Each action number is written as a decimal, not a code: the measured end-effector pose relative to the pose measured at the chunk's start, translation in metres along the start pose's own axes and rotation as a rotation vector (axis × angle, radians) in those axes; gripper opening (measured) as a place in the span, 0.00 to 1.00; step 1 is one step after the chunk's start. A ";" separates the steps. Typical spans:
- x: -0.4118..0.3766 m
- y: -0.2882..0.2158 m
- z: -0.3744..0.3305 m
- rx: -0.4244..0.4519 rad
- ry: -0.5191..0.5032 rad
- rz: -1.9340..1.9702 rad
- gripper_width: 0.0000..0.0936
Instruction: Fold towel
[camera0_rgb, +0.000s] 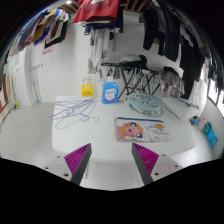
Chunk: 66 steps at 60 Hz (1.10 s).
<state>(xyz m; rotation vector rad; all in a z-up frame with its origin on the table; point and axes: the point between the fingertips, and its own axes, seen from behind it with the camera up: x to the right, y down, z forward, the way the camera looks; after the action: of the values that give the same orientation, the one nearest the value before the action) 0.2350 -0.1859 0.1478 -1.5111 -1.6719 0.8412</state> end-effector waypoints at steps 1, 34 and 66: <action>0.003 0.001 0.000 0.001 0.000 0.003 0.91; 0.036 -0.022 0.213 -0.034 -0.001 -0.002 0.91; 0.044 -0.007 0.326 -0.143 0.050 0.039 0.16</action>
<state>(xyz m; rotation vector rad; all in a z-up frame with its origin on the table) -0.0477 -0.1438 -0.0147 -1.6521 -1.7011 0.7109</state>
